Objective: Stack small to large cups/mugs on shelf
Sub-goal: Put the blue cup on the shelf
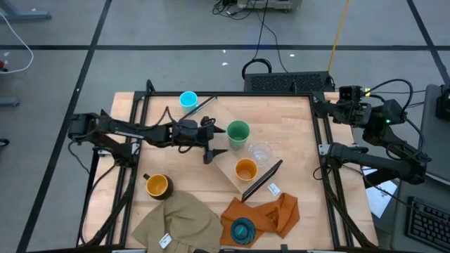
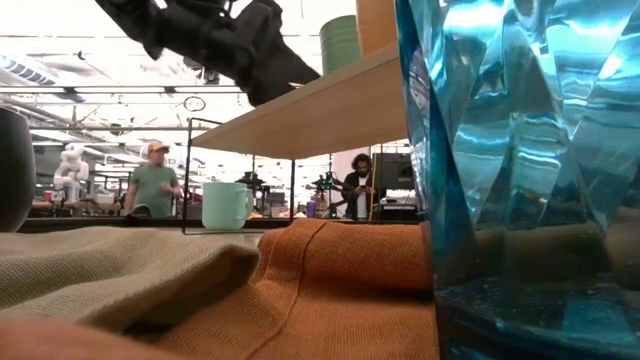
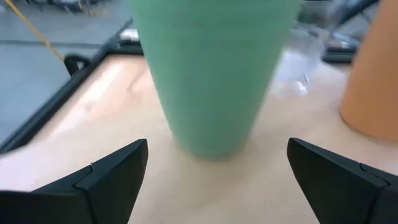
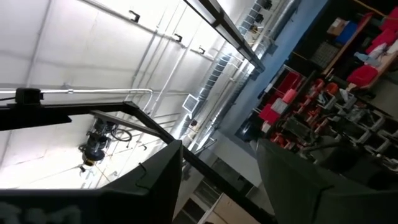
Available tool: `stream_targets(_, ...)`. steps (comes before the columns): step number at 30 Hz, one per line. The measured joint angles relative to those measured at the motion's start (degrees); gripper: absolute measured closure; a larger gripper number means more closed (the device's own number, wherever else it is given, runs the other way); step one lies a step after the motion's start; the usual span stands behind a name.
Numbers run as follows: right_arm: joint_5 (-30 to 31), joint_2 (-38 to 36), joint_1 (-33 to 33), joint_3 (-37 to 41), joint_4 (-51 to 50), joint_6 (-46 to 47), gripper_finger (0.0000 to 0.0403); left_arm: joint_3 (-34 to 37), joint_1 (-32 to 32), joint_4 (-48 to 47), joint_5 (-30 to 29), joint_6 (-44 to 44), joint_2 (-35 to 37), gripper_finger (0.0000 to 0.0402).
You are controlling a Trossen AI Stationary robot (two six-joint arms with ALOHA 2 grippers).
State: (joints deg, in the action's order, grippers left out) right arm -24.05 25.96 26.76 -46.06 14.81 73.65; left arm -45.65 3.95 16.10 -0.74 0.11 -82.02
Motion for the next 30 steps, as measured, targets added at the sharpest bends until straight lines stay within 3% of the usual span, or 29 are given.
stream_targets(7, 0.02, 0.02, 0.00, 0.00, 1.36, -1.03, 0.0206, 0.00, -0.96, -8.46, -0.84, -3.93, 8.02, 0.0016)
stream_targets(13, -0.02, 0.02, 0.00, 0.00, 1.74, -3.39, 0.0206, 0.03, -1.03, -19.24, -0.86, -10.93, 20.80, 0.0016)
stream_targets(21, -0.07, 0.46, 0.00, 0.00, 0.38, -8.31, 0.0206, 0.01, -0.99, -24.63, -5.80, -20.31, 37.03, 0.0016)
stream_targets(30, -0.42, 4.45, -1.89, 0.00, 0.34, -11.38, 0.0206, 0.01, -0.99, -25.66, -12.35, -29.65, 46.86, 0.0038)
